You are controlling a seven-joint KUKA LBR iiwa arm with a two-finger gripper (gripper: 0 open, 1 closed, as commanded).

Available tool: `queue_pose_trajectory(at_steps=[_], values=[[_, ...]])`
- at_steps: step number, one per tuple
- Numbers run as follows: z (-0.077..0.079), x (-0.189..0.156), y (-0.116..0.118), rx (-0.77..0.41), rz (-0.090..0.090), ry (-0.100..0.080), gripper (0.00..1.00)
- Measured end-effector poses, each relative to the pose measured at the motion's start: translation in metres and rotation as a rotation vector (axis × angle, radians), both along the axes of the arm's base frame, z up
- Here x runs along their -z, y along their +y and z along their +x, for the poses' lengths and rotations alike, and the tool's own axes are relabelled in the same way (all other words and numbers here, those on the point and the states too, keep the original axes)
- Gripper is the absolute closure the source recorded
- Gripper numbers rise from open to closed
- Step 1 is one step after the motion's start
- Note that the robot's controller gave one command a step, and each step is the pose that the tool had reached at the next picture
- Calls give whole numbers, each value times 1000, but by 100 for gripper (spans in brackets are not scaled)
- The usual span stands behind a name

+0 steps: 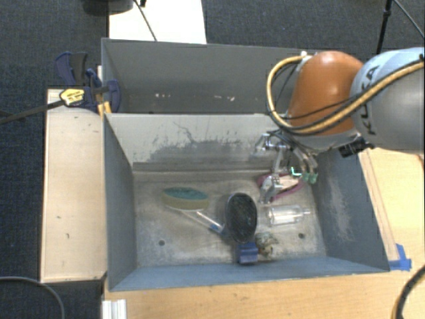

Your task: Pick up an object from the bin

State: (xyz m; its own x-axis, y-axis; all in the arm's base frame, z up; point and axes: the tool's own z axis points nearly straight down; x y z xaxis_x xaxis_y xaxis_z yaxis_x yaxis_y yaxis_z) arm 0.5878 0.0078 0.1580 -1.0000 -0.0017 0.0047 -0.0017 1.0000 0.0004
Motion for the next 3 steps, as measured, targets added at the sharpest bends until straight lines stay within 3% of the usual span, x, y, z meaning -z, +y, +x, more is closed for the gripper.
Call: queue_pose_trajectory(at_steps=[1, 2, 3], values=[[-65, 85, 9, -177, 0, -23, 0], [-63, 82, 9, -175, -1, -28, 100], [-79, -60, 1, -405, -1, -13, 100]])
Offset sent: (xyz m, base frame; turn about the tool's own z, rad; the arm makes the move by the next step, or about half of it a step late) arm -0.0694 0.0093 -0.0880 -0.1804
